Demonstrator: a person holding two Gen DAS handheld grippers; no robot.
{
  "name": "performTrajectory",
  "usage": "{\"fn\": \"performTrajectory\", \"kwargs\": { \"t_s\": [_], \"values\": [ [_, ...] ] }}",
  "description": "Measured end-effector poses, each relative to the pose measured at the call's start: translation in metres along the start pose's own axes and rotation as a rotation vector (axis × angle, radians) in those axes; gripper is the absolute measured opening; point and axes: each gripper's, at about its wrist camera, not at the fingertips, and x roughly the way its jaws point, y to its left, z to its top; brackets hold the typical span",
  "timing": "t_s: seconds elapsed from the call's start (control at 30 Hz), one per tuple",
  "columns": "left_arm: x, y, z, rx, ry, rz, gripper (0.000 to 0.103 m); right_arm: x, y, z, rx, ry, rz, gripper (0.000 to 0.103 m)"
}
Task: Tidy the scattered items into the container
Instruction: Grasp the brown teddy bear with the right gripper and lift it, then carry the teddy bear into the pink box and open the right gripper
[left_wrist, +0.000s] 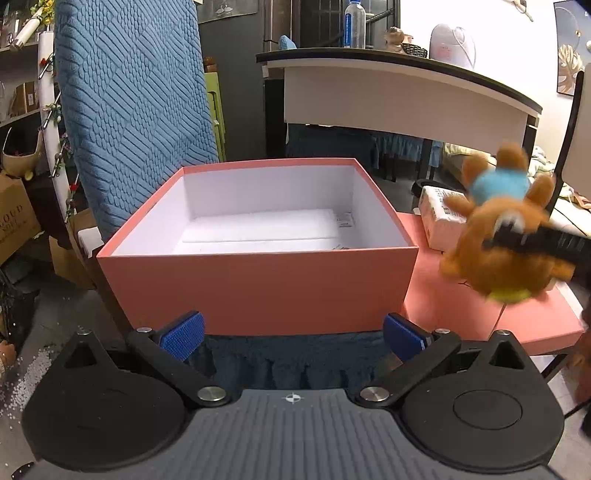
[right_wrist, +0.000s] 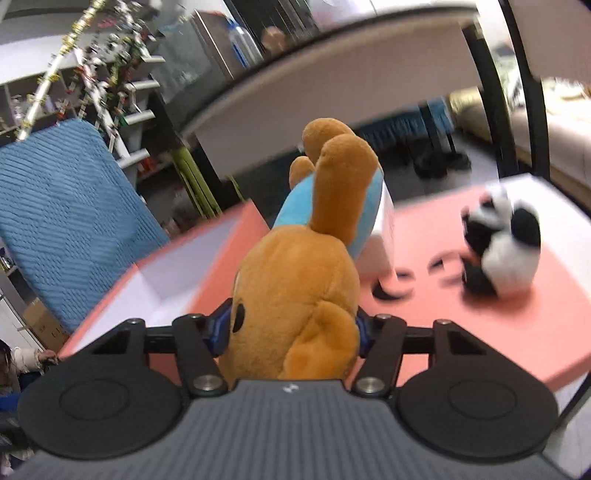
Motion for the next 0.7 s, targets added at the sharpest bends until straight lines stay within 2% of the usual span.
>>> {"fn": "performTrajectory", "kwargs": {
  "t_s": [0.1, 0.27, 0.4, 0.47, 0.7],
  "values": [
    [-0.001, 0.003, -0.003, -0.006, -0.002, -0.004, 0.103, -0.013, 0.015, 0.023, -0.033, -0.031, 0.034, 0.061],
    [-0.005, 0.008, -0.008, -0.006, -0.01, 0.013, 0.103, 0.007, 0.052, 0.062, -0.035, 0.016, 0.175, 0.062],
    [-0.009, 0.017, -0.01, -0.014, -0.012, 0.04, 0.103, 0.056, 0.097, 0.081, -0.064, 0.119, 0.277, 0.063],
    [-0.012, 0.022, -0.01, -0.019, -0.012, 0.053, 0.103, 0.086, 0.118, 0.084, -0.088, 0.169, 0.293, 0.063],
    [-0.017, 0.042, -0.011, -0.049, 0.002, 0.121, 0.103, 0.214, 0.179, 0.066, -0.08, 0.448, 0.32, 0.063]
  ]
}}
